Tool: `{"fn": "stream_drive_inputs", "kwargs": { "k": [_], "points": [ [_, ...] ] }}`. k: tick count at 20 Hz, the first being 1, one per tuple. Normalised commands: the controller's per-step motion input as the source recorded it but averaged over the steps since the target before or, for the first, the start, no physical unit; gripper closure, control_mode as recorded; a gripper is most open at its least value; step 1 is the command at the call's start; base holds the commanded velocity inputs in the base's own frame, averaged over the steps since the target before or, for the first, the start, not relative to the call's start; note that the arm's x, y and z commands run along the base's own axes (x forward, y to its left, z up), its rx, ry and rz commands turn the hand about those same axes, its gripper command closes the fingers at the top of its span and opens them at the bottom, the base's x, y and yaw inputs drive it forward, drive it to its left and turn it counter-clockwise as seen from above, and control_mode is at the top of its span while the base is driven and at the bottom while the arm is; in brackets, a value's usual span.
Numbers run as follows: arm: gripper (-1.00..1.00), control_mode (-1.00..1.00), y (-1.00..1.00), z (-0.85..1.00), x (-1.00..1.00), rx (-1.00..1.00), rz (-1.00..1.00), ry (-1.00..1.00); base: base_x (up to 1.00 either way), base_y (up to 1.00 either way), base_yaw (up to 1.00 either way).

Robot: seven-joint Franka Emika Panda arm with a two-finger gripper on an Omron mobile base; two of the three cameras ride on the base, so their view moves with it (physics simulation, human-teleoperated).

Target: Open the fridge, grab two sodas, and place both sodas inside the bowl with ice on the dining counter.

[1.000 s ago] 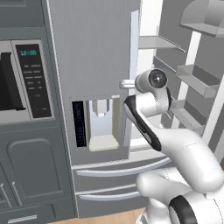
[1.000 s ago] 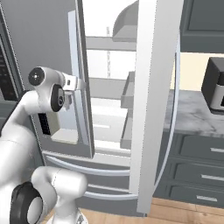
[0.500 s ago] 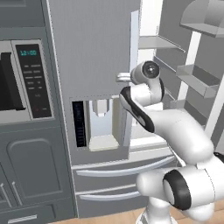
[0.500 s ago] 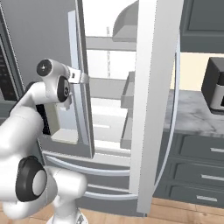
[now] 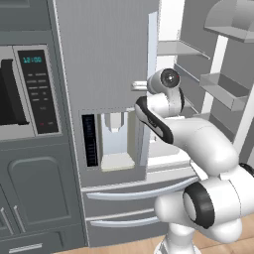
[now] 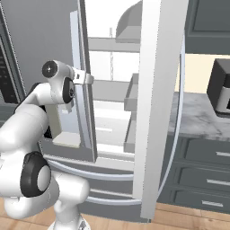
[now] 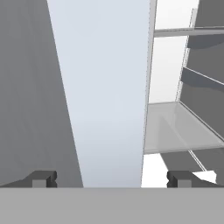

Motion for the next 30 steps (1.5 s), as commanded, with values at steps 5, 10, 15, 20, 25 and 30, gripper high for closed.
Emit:
{"fn": "stream_drive_inputs", "kwargs": {
  "k": [5,10,15,20,25,30],
  "points": [
    [1.00,-1.00,0.00,-0.11,0.51,0.01,0.00,0.01,0.00,0.00,0.00],
    [1.00,-1.00,0.00,-0.08,0.52,0.01,0.00,0.06,0.00,0.00,0.00],
    [1.00,-1.00,0.17,-0.11,-0.14,0.00,0.01,0.05,0.00,0.00,0.00],
    [1.00,-1.00,0.52,0.00,-0.72,0.00,0.03,0.00,0.00,0.00,0.00],
    [1.00,-1.00,0.61,0.00,-0.85,0.00,0.03,0.00,0.00,0.00,0.00],
    [1.00,-1.00,0.71,-0.09,-0.79,0.00,0.04,0.00,0.00,0.00,0.00]
  ]
}}
